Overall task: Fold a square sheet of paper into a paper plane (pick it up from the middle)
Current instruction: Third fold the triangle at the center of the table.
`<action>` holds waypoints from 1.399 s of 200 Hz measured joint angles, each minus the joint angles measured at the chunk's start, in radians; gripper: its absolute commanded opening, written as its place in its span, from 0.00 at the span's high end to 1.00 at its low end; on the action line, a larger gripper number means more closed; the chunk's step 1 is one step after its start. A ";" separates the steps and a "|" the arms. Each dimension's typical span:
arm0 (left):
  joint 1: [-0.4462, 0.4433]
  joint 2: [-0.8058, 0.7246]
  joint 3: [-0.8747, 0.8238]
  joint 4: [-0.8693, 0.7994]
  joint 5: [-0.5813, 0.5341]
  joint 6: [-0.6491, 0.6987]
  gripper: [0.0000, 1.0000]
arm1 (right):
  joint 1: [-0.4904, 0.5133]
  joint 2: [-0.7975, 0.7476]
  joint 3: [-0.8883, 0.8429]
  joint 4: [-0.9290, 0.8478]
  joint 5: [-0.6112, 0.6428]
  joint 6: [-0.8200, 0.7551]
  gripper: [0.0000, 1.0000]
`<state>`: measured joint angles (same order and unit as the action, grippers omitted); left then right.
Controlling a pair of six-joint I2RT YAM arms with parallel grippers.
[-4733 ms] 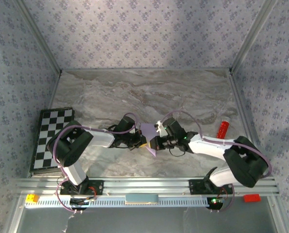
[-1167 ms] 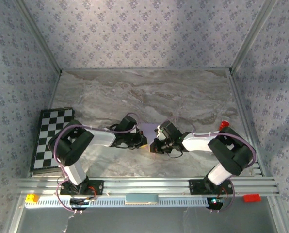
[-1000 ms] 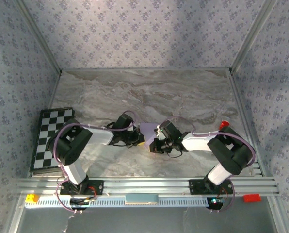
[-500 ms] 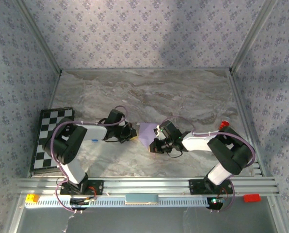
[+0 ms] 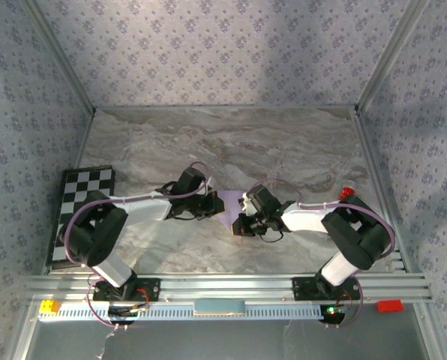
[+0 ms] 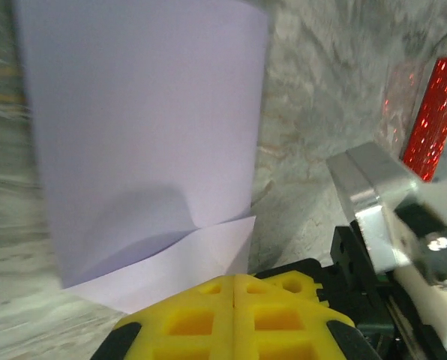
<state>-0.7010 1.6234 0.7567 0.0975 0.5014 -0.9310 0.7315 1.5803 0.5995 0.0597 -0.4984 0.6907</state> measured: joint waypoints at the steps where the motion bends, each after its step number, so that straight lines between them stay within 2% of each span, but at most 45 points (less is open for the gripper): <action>1: -0.001 0.003 0.001 0.001 0.000 0.000 0.96 | 0.000 0.000 0.000 0.000 0.000 0.000 1.00; 46: -0.005 0.113 0.014 -0.018 -0.005 0.033 1.00 | -0.002 0.000 0.008 -0.015 -0.003 -0.004 1.00; 118: -0.003 0.117 0.015 -0.020 -0.012 0.053 1.00 | 0.000 -0.019 0.061 -0.094 0.011 -0.023 1.00; 192: -0.001 0.120 0.015 -0.019 -0.008 0.061 1.00 | 0.015 0.116 0.148 -0.047 -0.005 -0.017 1.00; 226: 0.000 0.120 0.015 -0.019 -0.008 0.068 1.00 | 0.017 0.093 0.106 0.001 0.000 -0.006 0.98; 280: 0.005 0.126 0.015 -0.019 0.008 0.068 1.00 | 0.027 -0.025 -0.020 0.014 0.013 -0.002 0.96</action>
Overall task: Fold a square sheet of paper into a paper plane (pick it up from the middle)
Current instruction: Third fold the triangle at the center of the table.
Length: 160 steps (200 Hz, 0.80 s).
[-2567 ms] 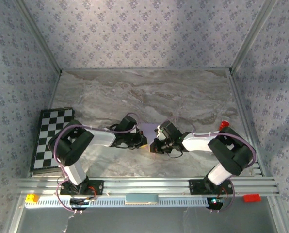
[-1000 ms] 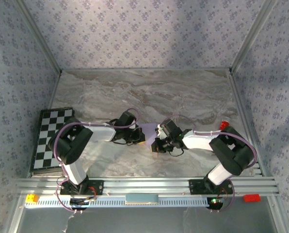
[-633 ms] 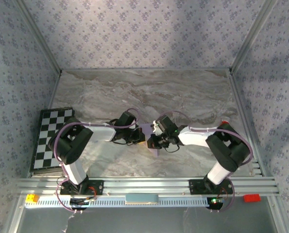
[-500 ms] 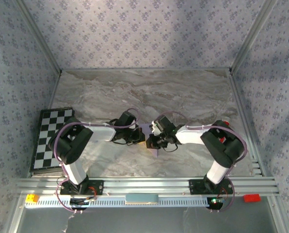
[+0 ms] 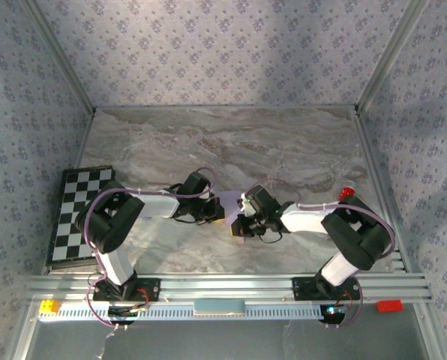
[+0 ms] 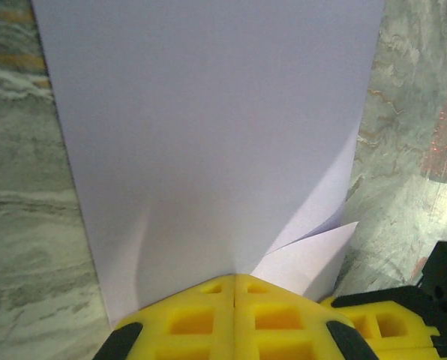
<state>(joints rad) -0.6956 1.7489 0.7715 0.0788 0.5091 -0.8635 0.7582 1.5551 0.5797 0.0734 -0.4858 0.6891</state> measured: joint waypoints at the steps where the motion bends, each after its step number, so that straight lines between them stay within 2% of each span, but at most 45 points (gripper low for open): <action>1: 0.000 0.000 0.000 0.000 0.000 0.000 1.00 | 0.000 -0.004 -0.003 -0.002 0.000 0.000 0.96; 59: 0.000 0.000 -0.005 0.012 0.000 -0.020 1.00 | -0.014 -0.144 -0.098 -0.070 0.023 0.002 0.94; 93: 0.000 -0.006 -0.035 0.069 0.000 -0.066 1.00 | -0.050 -0.221 -0.098 -0.120 0.074 0.009 0.84; 122: -0.006 -0.019 -0.048 0.082 -0.017 -0.099 1.00 | -0.103 -0.224 -0.077 -0.130 0.107 0.026 0.72; 160: -0.010 -0.035 -0.053 0.071 -0.047 -0.112 1.00 | -0.141 -0.167 -0.013 -0.117 0.114 0.034 0.69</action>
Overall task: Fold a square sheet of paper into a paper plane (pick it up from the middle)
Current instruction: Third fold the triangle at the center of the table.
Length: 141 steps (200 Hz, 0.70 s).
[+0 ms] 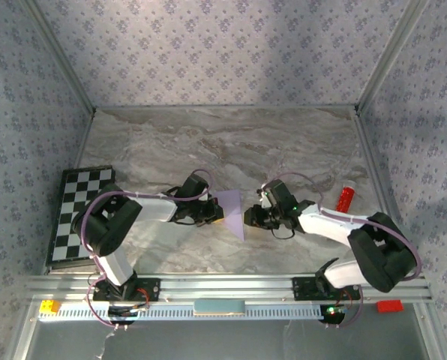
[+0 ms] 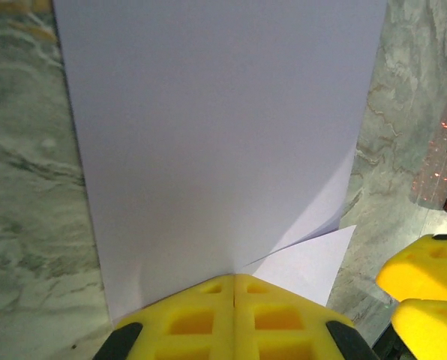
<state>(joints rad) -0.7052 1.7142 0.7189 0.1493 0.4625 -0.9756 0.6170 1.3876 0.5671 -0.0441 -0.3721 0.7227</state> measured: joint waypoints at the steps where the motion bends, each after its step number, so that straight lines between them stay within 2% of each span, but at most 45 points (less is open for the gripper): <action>1: 0.000 0.000 0.000 0.000 0.000 0.000 1.00 | 0.000 0.002 0.001 0.001 0.000 0.000 0.69; 70: -0.002 -0.004 0.000 -0.007 -0.007 -0.003 0.99 | -0.013 0.146 0.045 0.071 -0.040 0.008 0.71; 115: -0.002 -0.005 0.000 -0.011 -0.007 -0.002 0.99 | -0.028 0.168 0.049 0.077 -0.066 0.023 0.81; 141: -0.002 -0.005 0.000 -0.012 -0.007 -0.002 0.99 | -0.031 0.173 0.049 0.085 -0.072 0.023 0.81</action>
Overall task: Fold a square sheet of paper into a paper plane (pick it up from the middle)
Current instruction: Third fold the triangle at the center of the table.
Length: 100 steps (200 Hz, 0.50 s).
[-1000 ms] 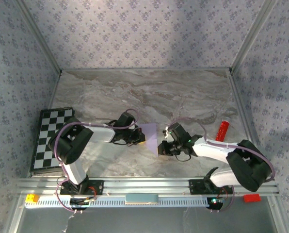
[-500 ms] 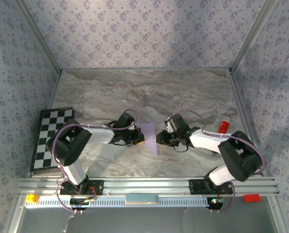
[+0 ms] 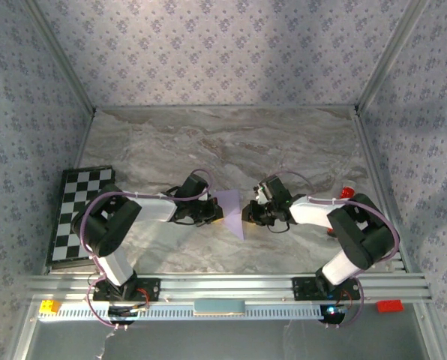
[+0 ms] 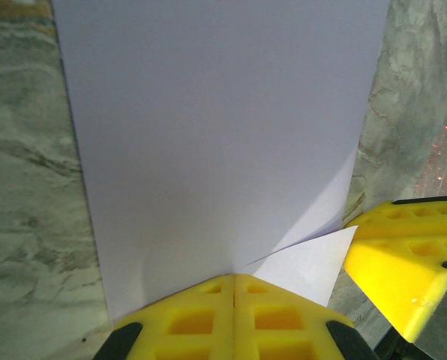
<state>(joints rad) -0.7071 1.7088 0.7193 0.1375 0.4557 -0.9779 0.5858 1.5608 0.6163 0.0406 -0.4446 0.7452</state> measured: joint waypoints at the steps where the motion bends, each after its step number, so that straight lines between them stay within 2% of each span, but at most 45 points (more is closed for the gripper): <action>1: 0.000 0.000 0.000 0.000 0.000 0.000 0.99 | 0.000 0.000 0.000 0.000 0.000 0.000 0.81; 100: 0.000 0.000 0.000 -0.002 0.000 0.000 0.99 | 0.006 0.005 0.000 0.070 -0.008 0.000 0.76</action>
<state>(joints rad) -0.7071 1.7084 0.7193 0.1352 0.4557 -0.9779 0.5915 1.5654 0.6163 0.1108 -0.4530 0.7456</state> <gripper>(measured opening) 0.044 0.237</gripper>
